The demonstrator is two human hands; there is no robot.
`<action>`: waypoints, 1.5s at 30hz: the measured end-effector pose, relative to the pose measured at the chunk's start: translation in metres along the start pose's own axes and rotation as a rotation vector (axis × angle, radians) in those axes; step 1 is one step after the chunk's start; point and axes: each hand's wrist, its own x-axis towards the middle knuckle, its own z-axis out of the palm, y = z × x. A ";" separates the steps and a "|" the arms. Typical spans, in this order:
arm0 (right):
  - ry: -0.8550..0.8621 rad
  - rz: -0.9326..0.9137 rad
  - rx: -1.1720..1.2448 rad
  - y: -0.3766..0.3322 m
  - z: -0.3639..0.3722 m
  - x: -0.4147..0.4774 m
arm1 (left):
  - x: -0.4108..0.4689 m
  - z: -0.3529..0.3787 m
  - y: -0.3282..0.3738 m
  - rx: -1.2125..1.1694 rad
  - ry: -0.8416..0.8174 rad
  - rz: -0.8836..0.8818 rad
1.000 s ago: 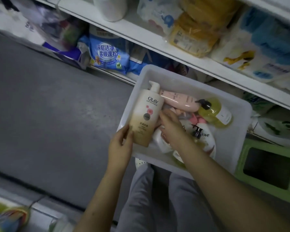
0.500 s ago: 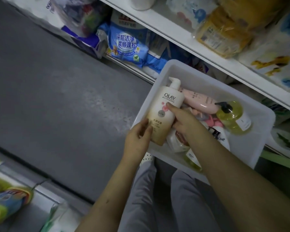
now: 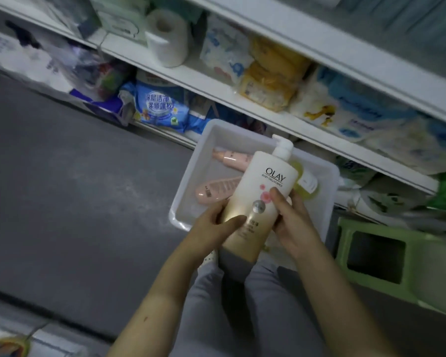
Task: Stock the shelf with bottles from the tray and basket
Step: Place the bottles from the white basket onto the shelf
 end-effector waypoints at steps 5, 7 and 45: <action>0.051 -0.198 0.029 -0.065 -0.046 -0.080 | -0.051 0.057 0.052 0.015 -0.208 0.150; 0.029 -0.269 0.061 -0.089 -0.070 -0.107 | -0.070 0.083 0.073 0.047 -0.293 0.210; -0.233 -1.159 -0.402 -0.452 -0.375 -0.232 | -0.164 0.482 0.334 0.210 -0.187 1.141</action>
